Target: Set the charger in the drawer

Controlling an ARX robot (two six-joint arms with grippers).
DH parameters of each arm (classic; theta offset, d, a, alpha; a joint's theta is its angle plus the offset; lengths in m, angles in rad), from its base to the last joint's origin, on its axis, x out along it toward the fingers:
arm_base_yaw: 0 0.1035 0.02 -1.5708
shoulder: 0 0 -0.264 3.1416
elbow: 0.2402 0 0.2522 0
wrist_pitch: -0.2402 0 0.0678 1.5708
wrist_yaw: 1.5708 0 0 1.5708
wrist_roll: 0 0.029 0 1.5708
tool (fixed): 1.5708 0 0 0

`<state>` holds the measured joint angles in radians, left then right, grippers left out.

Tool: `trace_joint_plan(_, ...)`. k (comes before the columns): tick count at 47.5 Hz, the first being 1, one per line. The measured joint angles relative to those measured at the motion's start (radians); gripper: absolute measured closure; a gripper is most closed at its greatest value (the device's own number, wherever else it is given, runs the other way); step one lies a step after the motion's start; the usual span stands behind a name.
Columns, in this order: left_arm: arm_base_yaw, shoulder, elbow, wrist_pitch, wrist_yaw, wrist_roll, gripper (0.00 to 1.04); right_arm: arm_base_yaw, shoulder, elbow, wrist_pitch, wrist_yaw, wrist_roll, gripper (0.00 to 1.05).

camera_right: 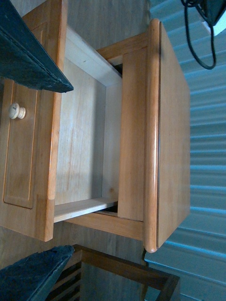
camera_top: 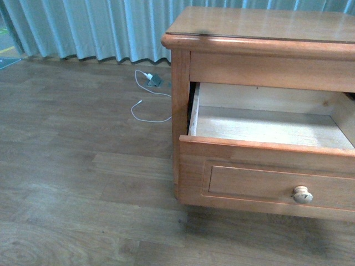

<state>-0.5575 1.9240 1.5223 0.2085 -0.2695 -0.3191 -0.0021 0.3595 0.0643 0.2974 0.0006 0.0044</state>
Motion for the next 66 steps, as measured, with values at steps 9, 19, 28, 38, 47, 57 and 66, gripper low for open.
trace_joint_plan(9, -0.024, -0.013, -0.139, 0.007, 0.040, -0.006, 0.82, 0.000, 0.000, 0.000, 0.000, 0.000, 0.000, 0.08)
trace_joint_plan(19, -0.043, 0.049, -0.135, -0.016, 0.065, -0.043, 0.82, 0.000, 0.000, 0.000, 0.000, 0.000, 0.000, 0.08)
trace_joint_plan(28, -0.060, 0.182, -0.044, -0.059, 0.063, -0.088, 0.82, 0.000, 0.000, 0.000, 0.000, 0.000, 0.000, 0.08)
trace_joint_plan(38, -0.076, 0.312, 0.085, -0.113, 0.060, -0.132, 0.71, 0.000, 0.000, 0.000, 0.000, 0.000, 0.000, 0.08)
trace_joint_plan(47, -0.091, 0.297, 0.092, -0.096, -0.013, -0.127, 0.32, 0.000, 0.000, 0.000, 0.000, 0.000, 0.000, 0.08)
trace_joint_plan(57, -0.053, 0.112, -0.068, -0.026, -0.027, -0.075, 0.05, 0.000, 0.000, 0.000, 0.000, 0.000, 0.000, 0.08)
trace_joint_plan(66, 0.041, -0.195, -0.304, 0.053, -0.026, -0.021, 0.06, 0.000, 0.000, 0.000, 0.000, 0.000, 0.000, 0.08)
